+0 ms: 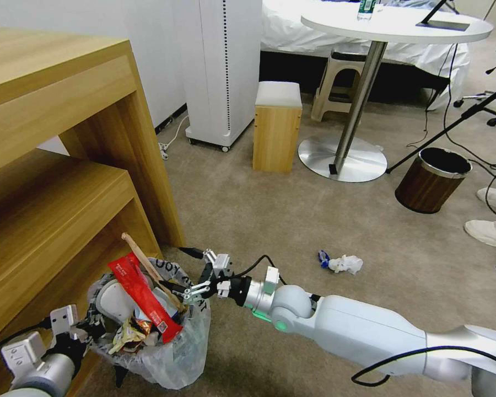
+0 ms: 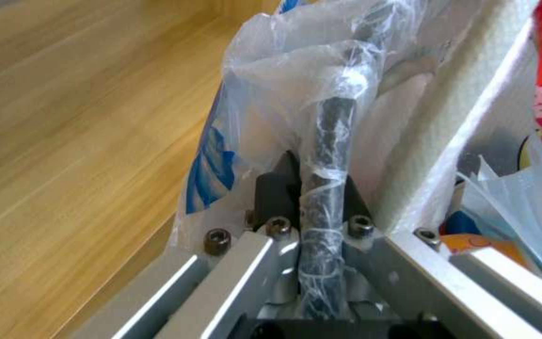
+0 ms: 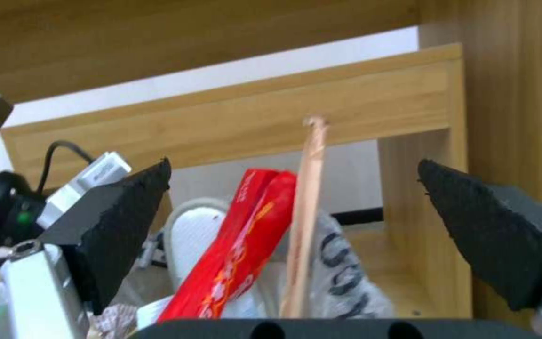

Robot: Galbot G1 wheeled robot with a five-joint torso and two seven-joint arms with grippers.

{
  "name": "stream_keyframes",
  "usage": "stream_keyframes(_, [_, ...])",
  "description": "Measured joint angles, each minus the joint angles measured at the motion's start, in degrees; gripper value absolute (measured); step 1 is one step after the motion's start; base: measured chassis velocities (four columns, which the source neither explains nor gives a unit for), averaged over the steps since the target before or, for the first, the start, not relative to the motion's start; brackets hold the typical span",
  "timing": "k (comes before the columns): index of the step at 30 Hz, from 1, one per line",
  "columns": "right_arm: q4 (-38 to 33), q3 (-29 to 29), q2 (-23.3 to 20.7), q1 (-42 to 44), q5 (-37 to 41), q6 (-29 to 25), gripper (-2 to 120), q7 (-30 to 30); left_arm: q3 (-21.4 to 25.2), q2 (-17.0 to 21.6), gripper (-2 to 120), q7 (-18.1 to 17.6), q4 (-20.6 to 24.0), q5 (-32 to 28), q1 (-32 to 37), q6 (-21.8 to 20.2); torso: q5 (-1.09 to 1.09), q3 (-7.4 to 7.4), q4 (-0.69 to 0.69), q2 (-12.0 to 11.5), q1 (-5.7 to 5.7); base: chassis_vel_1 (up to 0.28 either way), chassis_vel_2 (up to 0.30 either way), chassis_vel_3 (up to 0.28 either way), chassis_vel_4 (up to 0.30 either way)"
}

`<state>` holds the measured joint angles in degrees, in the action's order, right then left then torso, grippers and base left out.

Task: Pick up the trash bin and place the garbage on the floor into it.

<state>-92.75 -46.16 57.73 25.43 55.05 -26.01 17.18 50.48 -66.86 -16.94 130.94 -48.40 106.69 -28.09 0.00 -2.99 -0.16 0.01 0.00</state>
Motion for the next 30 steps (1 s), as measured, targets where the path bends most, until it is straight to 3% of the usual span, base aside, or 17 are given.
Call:
stream_keyframes(3, [-0.73, 2.07, -0.47, 0.91, -0.03, 0.07, 100, -0.28, 0.14, 0.24, 0, -0.11, 0.0, -0.08, 0.12, -0.23, 0.0, 0.0, 0.01, 0.0, 0.0, 0.0, 0.0, 0.0, 0.0])
stream_keyframes(7, [-3.64, 11.82, -2.4, 4.31, 0.64, 3.21, 100, -4.8, 0.49, 0.69, 0, -0.1, 0.17, -0.15, 0.63, -0.56, 0.01, 0.0, 0.02, 0.0, 0.0, 0.0, 0.0, 0.0, 0.0])
stream_keyframes(8, [-3.64, 11.82, -2.4, 4.31, 0.64, 3.21, 100, -4.8, 0.49, 0.69, 0, -0.1, 0.17, -0.15, 0.63, -0.56, 0.01, 0.0, 0.02, 0.0, 0.0, 0.0, 0.0, 0.0, 0.0])
stream_keyframes(11, [-6.54, 21.94, -5.2, 7.98, 0.17, 6.91, 100, -10.71, 0.29, 0.67, 0, 0.45, 0.58, 0.22, 1.0, -0.66, 0.01, 0.0, 0.01, 0.0, 0.0, 0.0, 0.0, 0.0, 0.0])
stream_keyframes(14, [-7.18, 25.47, -6.16, 9.55, -0.56, 8.2, 100, -13.06, 0.09, 0.57, 0, 0.7, 0.73, 0.52, 1.01, -0.68, 0.0, 0.0, 0.0, 0.0, 0.0, 0.0, 0.0, 0.0, 0.0])
stream_keyframes(17, [-8.8, 34.43, -9.24, 15.26, -3.08, 10.67, 100, -19.61, -0.62, -0.04, 0, 1.5, 1.36, 1.76, 1.27, -0.95, 0.0, 0.0, -0.01, 0.0, 0.0, 0.0, 0.0, 0.0, 0.0])
stream_keyframes(20, [-9.01, 37.07, -10.67, 17.67, -4.99, 11.15, 100, -22.96, -0.8, -0.36, 0, 2.01, 1.54, 2.4, 1.55, -0.97, 0.01, 0.0, 0.0, 0.0, 0.0, 0.0, 0.0, 0.0, 0.0])
stream_keyframes(22, [-8.7, 40.45, -12.1, 21.0, -9.81, 13.21, 100, -31.4, -0.57, -0.98, 0, 2.56, 2.06, 3.47, 2.39, -0.77, 0.01, 0.0, -0.01, 0.0, 0.0, 0.0, 0.0, 0.0, 0.0])
stream_keyframes(24, [-8.17, 41.41, -12.17, 22.17, -12.16, 14.49, 100, -34.98, -0.35, -1.29, 0, 2.72, 2.5, 3.8, 2.97, -0.6, 0.02, 0.0, 0.01, 0.0, 0.0, 0.0, 0.0, 0.0, 0.0])
stream_keyframes(30, [-6.04, 43.75, -11.57, 24.91, -19.18, 15.54, 100, -41.14, 0.22, -1.5, 0, 2.91, 3.34, 4.45, 3.9, -0.36, 0.01, 0.0, 0.02, 0.0, 0.0, 0.0, 0.0, 0.0, 0.0])
